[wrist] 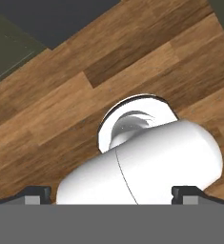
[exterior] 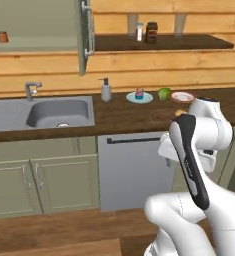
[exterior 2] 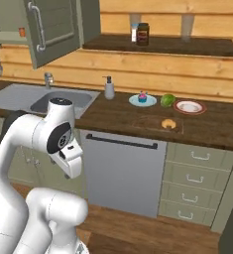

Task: From the different types of pastries on the counter, select a croissant and place it on the cutting board. Then retrieve a jar of jam from the cabinet and place it alongside the croissant on the cutting board.

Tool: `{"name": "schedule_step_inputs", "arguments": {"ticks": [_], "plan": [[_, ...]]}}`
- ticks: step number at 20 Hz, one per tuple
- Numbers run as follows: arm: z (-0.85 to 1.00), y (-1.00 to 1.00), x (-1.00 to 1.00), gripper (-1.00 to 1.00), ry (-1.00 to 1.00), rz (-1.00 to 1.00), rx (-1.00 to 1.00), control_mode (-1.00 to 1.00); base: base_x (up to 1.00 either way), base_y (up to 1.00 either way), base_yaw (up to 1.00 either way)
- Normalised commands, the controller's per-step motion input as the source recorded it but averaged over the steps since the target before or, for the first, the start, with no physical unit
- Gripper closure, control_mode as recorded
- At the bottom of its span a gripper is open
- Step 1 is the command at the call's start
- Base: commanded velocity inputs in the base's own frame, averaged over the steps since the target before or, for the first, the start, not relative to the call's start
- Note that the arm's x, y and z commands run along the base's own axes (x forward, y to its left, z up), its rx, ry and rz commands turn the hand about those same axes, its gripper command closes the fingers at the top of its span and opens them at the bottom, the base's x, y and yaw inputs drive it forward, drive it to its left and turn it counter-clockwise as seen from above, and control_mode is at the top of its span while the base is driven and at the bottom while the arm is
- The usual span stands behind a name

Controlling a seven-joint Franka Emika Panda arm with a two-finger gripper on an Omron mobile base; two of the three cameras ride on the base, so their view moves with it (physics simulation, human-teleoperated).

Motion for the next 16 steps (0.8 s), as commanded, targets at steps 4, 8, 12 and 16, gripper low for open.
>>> {"name": "schedule_step_inputs", "arguments": {"ticks": [4, 8, 12, 16], "plan": [[0.0, 0.0, 0.0, -1.0, 0.0, 0.0, 0.0, 1.0, -0.39, 1.0, 0.09], [0.0, 0.0, 0.0, -1.0, 0.0, 0.0, 0.0, 1.0, 0.03, 1.0, 0.01], [0.0, 0.0, 0.0, -1.0, 0.0, 0.0, 0.0, 1.0, 0.4, 0.94, 0.0], [0.0, 0.0, 0.0, -1.0, 0.0, 0.0, 0.0, 1.0, 0.69, 0.64, -0.02]]}}
